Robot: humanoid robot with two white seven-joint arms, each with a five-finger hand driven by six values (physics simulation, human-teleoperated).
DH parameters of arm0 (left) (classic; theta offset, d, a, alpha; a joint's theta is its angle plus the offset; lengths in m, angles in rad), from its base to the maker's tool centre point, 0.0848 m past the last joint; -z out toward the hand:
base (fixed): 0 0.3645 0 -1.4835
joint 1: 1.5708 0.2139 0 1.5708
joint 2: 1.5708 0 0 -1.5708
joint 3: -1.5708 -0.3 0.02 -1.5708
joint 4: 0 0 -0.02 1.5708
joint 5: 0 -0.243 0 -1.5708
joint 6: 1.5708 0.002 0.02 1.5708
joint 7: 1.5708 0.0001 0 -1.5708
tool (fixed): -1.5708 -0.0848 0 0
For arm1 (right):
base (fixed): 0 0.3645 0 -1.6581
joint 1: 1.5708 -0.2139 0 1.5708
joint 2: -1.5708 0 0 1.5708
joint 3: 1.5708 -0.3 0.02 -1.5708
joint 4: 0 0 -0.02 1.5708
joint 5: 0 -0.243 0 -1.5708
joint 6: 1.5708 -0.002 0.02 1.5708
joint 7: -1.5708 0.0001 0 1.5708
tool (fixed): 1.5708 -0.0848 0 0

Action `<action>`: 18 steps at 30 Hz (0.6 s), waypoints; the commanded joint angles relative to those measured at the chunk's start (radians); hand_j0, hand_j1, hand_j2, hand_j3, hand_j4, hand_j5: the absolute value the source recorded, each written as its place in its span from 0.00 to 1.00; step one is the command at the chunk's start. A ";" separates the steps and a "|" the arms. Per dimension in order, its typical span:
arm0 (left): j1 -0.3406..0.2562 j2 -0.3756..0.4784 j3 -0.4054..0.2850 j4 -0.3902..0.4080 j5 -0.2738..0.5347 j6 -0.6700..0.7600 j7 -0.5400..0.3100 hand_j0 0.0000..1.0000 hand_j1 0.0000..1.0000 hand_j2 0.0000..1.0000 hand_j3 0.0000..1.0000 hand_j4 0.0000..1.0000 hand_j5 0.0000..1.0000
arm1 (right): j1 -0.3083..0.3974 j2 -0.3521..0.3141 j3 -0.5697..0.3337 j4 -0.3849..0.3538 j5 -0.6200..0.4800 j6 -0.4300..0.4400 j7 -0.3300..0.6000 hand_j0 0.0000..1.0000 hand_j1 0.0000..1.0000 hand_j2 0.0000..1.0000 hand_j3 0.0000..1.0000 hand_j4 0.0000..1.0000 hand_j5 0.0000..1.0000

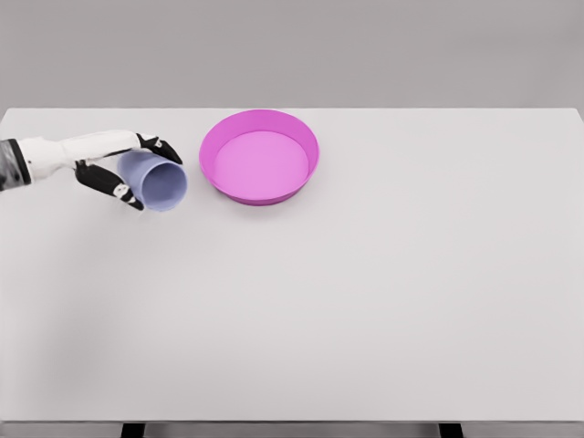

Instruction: Flip the cup with left arm and place it on the plate

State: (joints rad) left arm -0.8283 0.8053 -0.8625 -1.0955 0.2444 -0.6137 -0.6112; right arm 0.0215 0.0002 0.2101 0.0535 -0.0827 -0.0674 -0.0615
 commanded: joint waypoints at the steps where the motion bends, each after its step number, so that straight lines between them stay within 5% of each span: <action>1: 0.000 -0.003 0.010 -0.029 0.118 0.003 0.000 0.53 0.53 0.53 0.53 0.53 0.53 | 0.000 0.000 0.000 0.000 0.000 0.000 0.000 1.00 1.00 1.00 1.00 1.00 1.00; 7: 0.002 -0.017 0.014 -0.073 0.363 0.003 0.000 0.53 0.53 0.53 0.53 0.53 0.53 | 0.000 0.000 0.000 0.000 0.000 0.000 0.000 1.00 1.00 1.00 1.00 1.00 1.00; 18: 0.023 -0.235 0.013 -0.061 0.677 0.003 0.000 0.53 0.53 0.53 0.53 0.53 0.53 | 0.000 0.000 0.000 0.000 0.000 0.000 0.000 1.00 1.00 1.00 1.00 1.00 1.00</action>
State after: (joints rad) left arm -0.8008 0.6093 -0.8507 -1.1595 0.8509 -0.6135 -0.6114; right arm 0.0215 0.0002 0.2102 0.0535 -0.0827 -0.0674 -0.0615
